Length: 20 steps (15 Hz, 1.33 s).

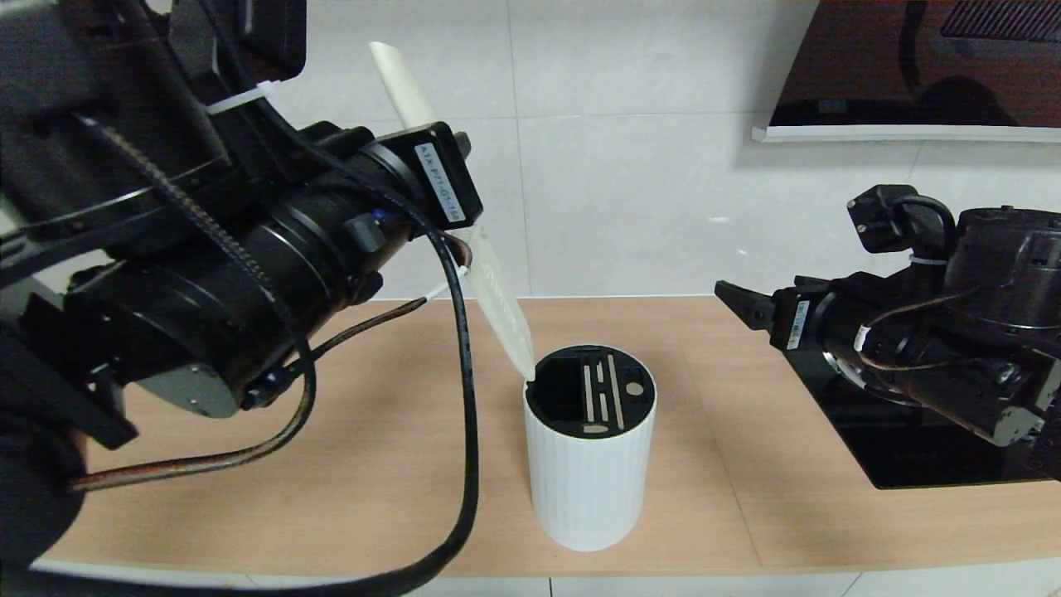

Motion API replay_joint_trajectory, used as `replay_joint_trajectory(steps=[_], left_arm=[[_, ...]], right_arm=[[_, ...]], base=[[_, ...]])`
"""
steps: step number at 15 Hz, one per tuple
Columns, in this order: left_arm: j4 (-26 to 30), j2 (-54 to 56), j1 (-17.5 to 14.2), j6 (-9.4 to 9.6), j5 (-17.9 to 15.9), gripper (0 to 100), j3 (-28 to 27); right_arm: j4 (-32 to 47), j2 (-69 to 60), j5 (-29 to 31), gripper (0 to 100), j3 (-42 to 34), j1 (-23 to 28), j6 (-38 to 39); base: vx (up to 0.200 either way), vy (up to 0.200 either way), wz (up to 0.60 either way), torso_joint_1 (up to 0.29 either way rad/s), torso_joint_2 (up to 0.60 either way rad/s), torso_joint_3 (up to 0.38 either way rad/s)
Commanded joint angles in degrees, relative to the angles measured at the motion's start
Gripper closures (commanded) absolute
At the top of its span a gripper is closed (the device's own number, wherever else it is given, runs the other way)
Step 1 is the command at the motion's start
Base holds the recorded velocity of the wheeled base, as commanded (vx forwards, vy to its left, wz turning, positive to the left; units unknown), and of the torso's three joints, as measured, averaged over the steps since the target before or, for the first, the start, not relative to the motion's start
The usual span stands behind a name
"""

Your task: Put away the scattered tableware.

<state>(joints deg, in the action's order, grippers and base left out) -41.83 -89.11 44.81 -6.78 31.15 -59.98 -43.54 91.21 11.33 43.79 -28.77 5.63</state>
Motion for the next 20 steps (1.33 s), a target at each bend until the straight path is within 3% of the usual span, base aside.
replay_joint_trajectory(steps=[1,3,4,20], left_arm=[[-3.79,-5.02,1.86,5.02,3.66,100,-1.63],[-3.88,-7.74,4.85,5.20,10.60,100,-1.02],[-4.05,-8.09,4.93,4.84,11.48,100,-1.02],[-7.57,-15.39,6.78,2.82,11.66,100,-1.28]], right_arm=[[-0.05,0.72,0.01,0,-0.11,-0.06,-0.01],[-0.05,0.72,0.01,0,-0.46,-0.15,-0.01],[-0.05,0.81,0.10,0,-0.55,-0.41,-0.01],[-0.05,1.16,0.10,0,-1.43,-0.59,-0.09]], base=[[0.000,0.000,0.00,0.000,0.00,0.000],[0.000,0.000,0.00,0.000,0.00,0.000],[0.000,0.000,0.00,0.000,0.00,0.000],[0.000,0.000,0.00,0.000,0.00,0.000]])
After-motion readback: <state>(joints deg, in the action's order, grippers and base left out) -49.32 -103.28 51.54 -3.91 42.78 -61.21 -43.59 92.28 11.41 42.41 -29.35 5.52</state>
